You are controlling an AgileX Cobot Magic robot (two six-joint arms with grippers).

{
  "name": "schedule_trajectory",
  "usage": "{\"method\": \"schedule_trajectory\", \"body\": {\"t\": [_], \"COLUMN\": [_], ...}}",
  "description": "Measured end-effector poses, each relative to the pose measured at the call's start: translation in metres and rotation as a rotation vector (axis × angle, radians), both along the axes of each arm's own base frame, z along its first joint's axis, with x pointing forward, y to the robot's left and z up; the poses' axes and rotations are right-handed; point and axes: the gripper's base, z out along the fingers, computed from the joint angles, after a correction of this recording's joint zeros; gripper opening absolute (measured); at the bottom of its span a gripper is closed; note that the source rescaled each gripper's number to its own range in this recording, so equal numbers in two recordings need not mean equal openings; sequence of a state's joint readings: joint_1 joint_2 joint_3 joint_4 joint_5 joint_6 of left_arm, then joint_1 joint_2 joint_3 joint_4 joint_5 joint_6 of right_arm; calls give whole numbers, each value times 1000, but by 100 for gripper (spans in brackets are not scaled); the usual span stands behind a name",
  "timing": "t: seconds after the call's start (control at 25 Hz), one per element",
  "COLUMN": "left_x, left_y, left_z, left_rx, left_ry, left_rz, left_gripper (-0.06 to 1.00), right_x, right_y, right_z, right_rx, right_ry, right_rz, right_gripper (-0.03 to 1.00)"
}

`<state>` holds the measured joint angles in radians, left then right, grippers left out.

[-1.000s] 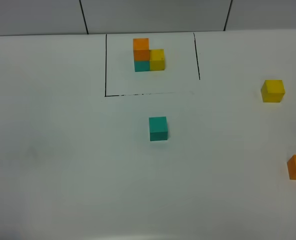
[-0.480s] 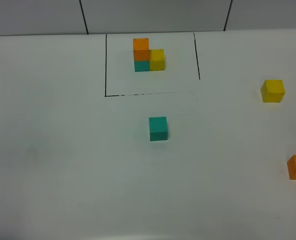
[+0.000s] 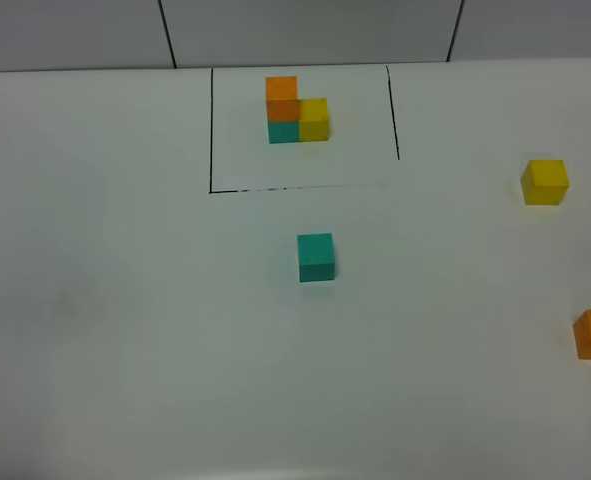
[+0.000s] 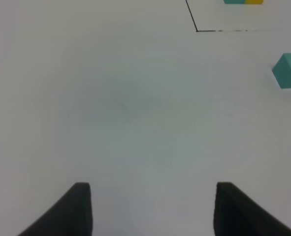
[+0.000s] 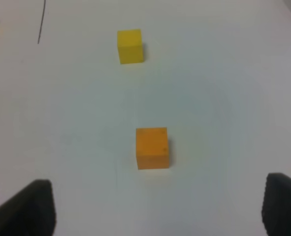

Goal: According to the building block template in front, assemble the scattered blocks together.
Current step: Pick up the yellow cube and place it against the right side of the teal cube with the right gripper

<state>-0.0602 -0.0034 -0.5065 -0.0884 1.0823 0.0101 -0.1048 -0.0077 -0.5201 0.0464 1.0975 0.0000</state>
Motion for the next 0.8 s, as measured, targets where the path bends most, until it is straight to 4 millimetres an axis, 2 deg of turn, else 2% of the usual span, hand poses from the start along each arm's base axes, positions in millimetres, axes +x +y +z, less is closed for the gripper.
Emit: {"method": "schedule_trajectory", "body": {"t": [0.4, 0.48, 0.64, 0.8], "left_x": [0, 0, 0, 0], "left_y": [0, 0, 0, 0], "left_z": [0, 0, 0, 0], "left_rx": [1, 1, 1, 1], "left_ry": [0, 0, 0, 0], "left_rz": [0, 0, 0, 0], "left_gripper": [22, 22, 21, 21], "right_x": [0, 5, 35, 77], "right_y": [0, 0, -4, -9], "right_z": [0, 2, 6, 0], "right_rx": [0, 5, 33, 48], "right_ry": [4, 47, 219, 419], "right_rz": [0, 1, -10, -17], "right_gripper": [76, 76, 77, 77]}}
